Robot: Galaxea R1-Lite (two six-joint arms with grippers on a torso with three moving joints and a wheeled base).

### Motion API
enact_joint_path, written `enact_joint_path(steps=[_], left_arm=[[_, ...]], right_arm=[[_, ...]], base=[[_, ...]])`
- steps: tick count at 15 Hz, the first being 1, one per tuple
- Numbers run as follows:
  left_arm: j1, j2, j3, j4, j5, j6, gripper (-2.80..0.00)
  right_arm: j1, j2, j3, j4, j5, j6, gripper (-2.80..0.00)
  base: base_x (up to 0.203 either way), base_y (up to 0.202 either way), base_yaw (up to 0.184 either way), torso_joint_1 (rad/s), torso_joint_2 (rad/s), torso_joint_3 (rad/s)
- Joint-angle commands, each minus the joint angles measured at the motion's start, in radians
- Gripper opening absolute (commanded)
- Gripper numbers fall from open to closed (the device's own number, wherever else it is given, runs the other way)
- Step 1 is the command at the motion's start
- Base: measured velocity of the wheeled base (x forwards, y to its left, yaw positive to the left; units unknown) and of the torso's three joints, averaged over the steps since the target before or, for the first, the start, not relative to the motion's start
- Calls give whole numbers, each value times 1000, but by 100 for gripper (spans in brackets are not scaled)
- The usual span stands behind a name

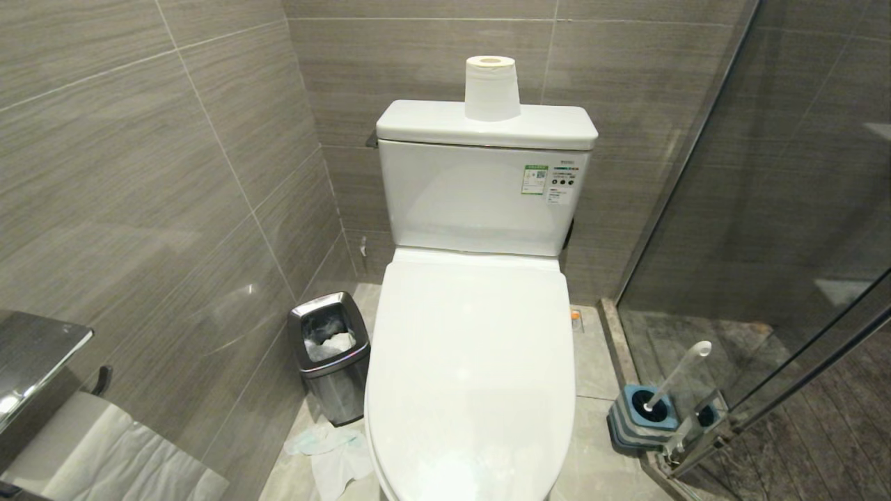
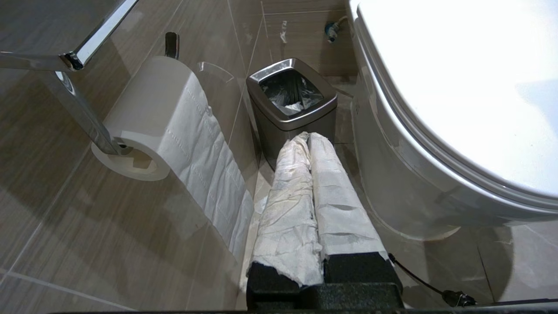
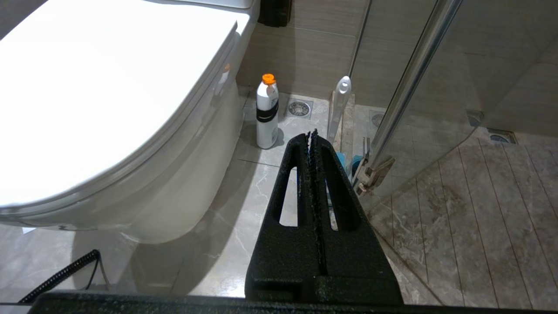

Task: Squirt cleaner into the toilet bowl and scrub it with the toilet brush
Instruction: Use the left hand to lift the toilet lid slightly

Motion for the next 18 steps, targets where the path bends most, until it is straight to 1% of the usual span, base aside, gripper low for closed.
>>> enact_joint_path(steps=[1,9,11,18], left_arm=[[0,1,0,0,0,0,-280],[0,1,0,0,0,2,-280],[0,1,0,2,-8,20,-280],[0,1,-2,3,-1,10,-280]], right_arm=[[0,0,2,0,0,0,-280],[0,0,2,0,0,0,-280],[0,-1,2,0,0,0,-280],[0,0,2,0,0,0,-280]], base=[[0,0,0,0,0,0],[0,0,0,0,0,0],[0,0,0,0,0,0],[0,0,0,0,0,0]])
